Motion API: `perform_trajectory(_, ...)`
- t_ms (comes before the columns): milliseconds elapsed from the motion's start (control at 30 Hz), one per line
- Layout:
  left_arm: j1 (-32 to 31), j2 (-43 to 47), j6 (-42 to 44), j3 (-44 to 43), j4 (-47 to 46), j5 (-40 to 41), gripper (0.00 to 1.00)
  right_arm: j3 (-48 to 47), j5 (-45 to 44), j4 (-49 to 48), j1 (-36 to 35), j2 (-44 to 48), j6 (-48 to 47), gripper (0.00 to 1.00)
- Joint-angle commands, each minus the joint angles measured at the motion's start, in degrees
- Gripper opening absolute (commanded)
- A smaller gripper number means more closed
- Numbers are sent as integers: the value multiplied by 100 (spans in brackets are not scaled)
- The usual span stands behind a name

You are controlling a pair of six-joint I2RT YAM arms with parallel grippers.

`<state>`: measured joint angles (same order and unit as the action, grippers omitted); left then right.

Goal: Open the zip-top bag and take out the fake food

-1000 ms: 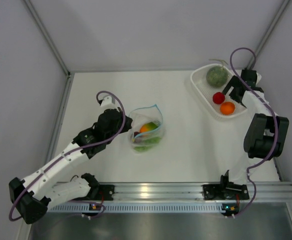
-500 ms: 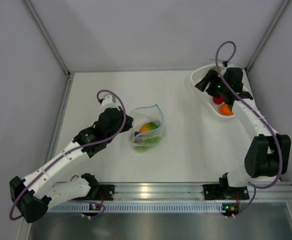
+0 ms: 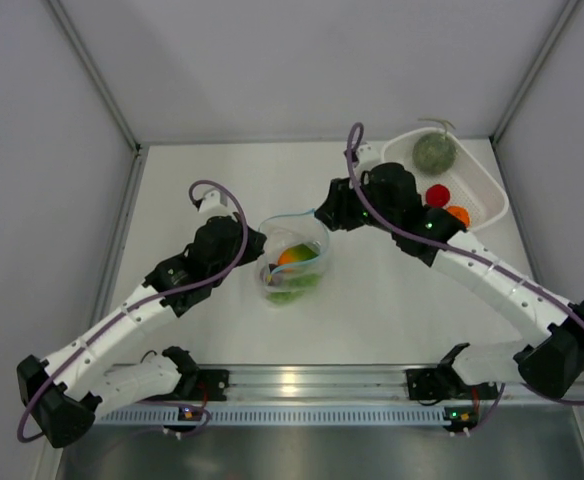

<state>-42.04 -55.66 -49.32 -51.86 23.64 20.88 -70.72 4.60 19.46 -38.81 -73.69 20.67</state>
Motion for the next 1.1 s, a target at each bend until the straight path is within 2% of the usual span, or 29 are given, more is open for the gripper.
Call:
perform_trajectory(0, 21, 99, -139, -158, -87, 83, 0, -398, -810, 312, -679, -84, -326, 45)
perform_trajectory(133, 21, 90, -201, -158, -87, 21, 0, -688, -1128, 505, -1251, -461, -353, 42)
perform_trajectory(333, 21, 143, -289, -158, -96, 21, 0, -1048, -1365, 620, -1550, -988, -230, 38)
perform_trajectory(700, 12, 213, -526, -97, -96, -41, 0, -1910, -1392, 840, -1709, -2184, 60, 34)
perform_trajectory(867, 12, 319, -666, -9, -96, 91, 0, -1955, -1664, 770, -1770, -2571, 323, 33)
perform_trajectory(1067, 12, 301, -702, 9, -88, 205, 0, -1578, -1901, 305, -1964, -2572, 421, 33)
